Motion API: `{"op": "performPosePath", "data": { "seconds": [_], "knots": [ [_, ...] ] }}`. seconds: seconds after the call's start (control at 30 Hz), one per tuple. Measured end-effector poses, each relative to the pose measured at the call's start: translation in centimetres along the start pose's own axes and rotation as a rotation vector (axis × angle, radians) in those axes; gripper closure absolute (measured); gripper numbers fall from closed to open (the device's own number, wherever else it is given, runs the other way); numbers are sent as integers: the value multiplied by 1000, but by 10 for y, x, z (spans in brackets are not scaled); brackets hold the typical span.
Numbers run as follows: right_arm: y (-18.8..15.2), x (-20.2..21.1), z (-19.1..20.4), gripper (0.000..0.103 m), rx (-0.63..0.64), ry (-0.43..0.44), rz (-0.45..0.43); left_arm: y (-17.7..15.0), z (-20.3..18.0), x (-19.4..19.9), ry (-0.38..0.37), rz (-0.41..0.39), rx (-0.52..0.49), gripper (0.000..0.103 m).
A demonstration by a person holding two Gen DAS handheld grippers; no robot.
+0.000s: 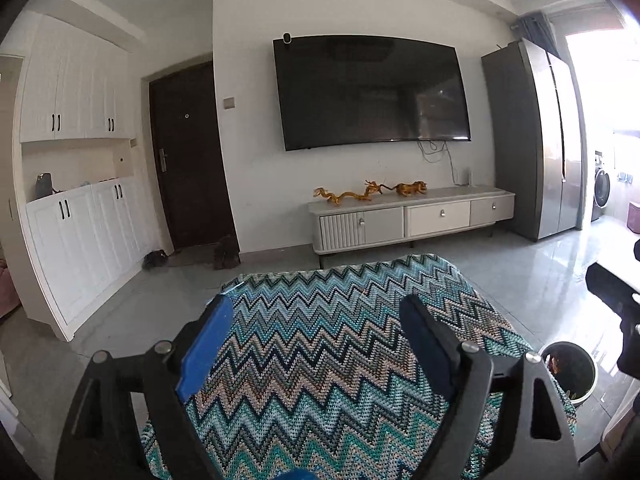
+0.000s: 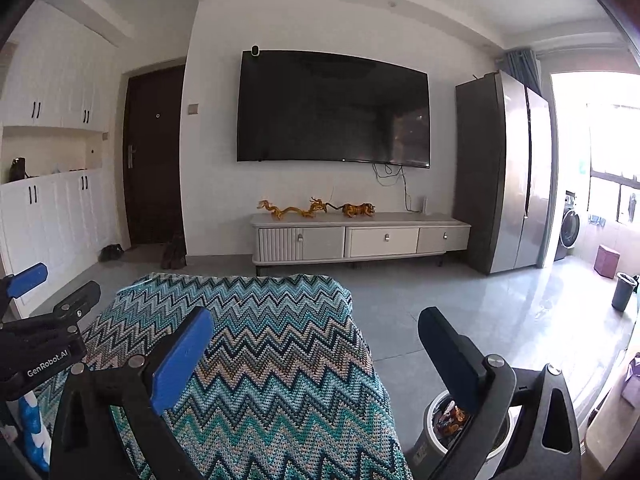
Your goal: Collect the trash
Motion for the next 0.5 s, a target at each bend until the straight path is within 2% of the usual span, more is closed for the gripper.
{"op": "performPosePath", "data": {
  "seconds": [0.27,0.5],
  "knots": [
    [-3,3,-5,0,-13,-15,-11,3,2,7,7,-29,24,18],
    [-3,5,-9,0,-30,-27,-16,4,5,7,-4,-20,52,18]
  ]
}}
Point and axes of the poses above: each gripper's, at about its wrist camera, not at the fingertips, and x roughly against the way its jaws point, z to its left, y to its top, the point moved 4 cm from there along -x, roughly the way its jaws point, and after that the axes turned 6 degrees about -x, right-handed, at the moved point
